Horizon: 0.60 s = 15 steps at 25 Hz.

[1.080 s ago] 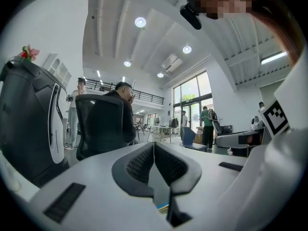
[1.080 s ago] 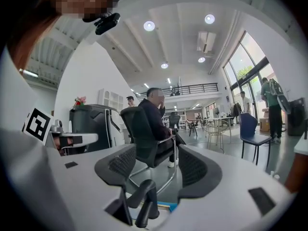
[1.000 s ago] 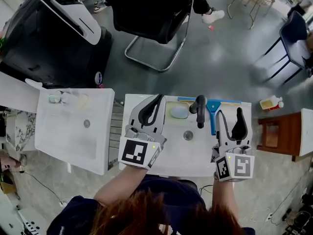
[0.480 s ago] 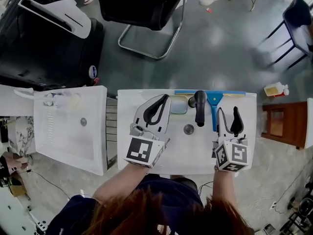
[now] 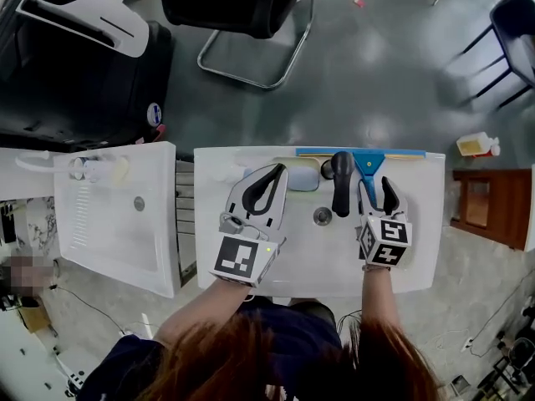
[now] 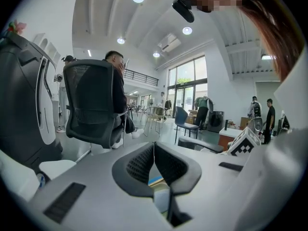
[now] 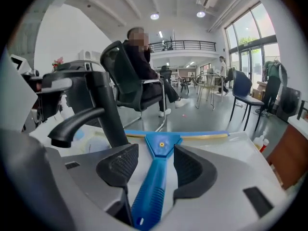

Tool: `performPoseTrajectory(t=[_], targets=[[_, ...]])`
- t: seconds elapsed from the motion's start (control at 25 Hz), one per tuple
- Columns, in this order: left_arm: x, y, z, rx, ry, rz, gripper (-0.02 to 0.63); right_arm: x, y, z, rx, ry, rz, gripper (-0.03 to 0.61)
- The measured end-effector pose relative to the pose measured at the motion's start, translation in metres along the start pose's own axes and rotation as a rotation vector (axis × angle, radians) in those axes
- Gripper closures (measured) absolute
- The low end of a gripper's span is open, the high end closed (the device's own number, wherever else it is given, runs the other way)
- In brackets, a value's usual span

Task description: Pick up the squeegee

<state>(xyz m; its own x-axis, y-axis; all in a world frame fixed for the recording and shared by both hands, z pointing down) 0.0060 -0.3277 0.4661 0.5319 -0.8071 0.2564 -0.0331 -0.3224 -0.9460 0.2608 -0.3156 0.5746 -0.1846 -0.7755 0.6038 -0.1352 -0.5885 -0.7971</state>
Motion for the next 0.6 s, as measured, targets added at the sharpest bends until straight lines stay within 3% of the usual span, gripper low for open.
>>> performPoseTrajectory(t=[0.24,0.4,0.6], targets=[[0.001,-0.004,-0.005,-0.006,0.014,-0.011,0.592,0.022,-0.023,0.000,-0.019,-0.002,-0.116,0.357],[-0.003,-0.004,-0.008,-0.006,0.021,-0.009,0.592,0.022,-0.026,-0.003,-0.021,-0.015,-0.119,0.402],[-0.008,-0.001,-0.011,-0.006,0.033,-0.004,0.592,0.022,-0.026,-0.003,-0.002,-0.033,-0.101,0.416]])
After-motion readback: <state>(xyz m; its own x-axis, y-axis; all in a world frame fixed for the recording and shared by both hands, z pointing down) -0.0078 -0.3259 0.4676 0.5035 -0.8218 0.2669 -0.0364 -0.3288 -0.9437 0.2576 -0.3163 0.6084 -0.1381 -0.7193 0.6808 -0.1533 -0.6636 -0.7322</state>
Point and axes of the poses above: the fingertips, and each gripper's own axes: x forward along the fingers, z to its right, y out of its top, the point moved 8 cm from there along -x, backward along the fingers, and after that the axes turned 6 degrees about -x, right-handed, at the moved point
